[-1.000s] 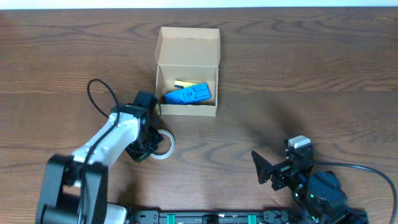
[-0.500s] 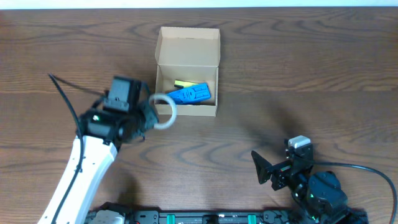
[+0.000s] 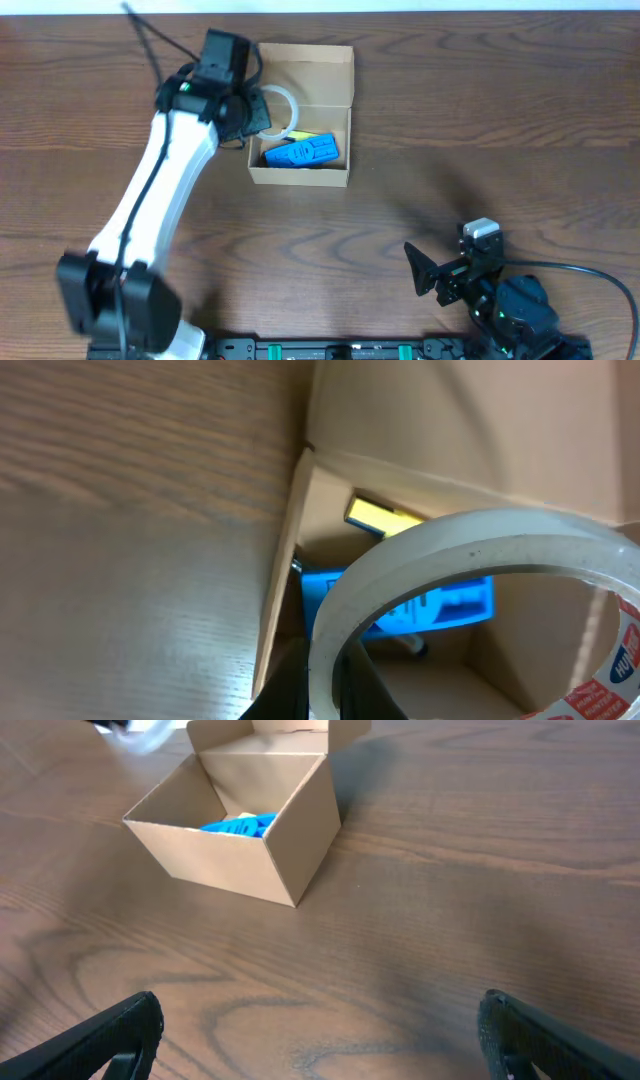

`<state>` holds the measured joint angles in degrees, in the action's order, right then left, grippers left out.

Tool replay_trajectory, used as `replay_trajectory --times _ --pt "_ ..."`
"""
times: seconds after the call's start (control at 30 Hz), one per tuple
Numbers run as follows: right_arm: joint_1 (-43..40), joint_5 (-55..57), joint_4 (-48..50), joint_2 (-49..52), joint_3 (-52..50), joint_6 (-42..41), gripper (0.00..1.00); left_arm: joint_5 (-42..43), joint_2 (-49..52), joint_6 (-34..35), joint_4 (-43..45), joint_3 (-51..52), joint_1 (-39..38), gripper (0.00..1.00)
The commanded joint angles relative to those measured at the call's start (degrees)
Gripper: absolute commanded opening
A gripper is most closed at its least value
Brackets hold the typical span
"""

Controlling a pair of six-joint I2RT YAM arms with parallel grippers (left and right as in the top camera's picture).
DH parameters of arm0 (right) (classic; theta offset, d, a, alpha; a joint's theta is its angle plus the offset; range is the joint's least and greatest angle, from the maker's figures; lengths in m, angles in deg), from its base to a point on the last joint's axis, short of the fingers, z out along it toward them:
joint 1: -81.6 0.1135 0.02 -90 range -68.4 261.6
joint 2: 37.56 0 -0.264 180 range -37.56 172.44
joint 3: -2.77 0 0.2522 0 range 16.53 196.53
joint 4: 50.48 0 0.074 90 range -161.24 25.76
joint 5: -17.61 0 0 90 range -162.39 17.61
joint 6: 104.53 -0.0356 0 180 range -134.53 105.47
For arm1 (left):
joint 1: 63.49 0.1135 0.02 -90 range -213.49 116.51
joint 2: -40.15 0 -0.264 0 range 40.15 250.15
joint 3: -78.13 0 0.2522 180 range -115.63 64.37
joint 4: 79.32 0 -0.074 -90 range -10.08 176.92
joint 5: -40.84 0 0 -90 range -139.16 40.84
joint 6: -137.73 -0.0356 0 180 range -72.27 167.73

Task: Pack container
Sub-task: 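Lift the clear tape with the left gripper and drop it into the box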

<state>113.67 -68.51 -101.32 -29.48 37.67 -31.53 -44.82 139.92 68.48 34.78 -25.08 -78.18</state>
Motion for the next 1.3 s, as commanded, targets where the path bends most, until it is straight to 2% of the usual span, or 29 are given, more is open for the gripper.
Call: replay_trajectory --times 0.0,0.23,0.7,1.0,1.27 --pt "-0.39 0.39 0.0 -0.31 -0.15 -0.59 0.99 1.31 3.98 -6.93 -1.22 -3.19 0.02 0.05" --pt "-0.39 0.42 -0.02 -0.31 -0.15 -0.57 0.99 1.75 8.26 -12.02 -2.01 -3.48 -0.94 0.05" --pt "-0.39 0.39 -0.02 -0.31 -0.15 -0.57 0.99 -1.88 10.14 -25.09 -1.81 -3.45 -9.88 0.06" --pt "-0.39 0.39 -0.04 -0.31 -0.15 -0.57 0.99 -2.03 16.63 -26.36 -1.97 -3.45 -9.99 0.05" --pt "-0.39 0.35 -3.72 -0.31 -0.15 -0.59 0.99 -2.01 16.57 -25.22 -1.07 -5.6 -9.97 0.05"
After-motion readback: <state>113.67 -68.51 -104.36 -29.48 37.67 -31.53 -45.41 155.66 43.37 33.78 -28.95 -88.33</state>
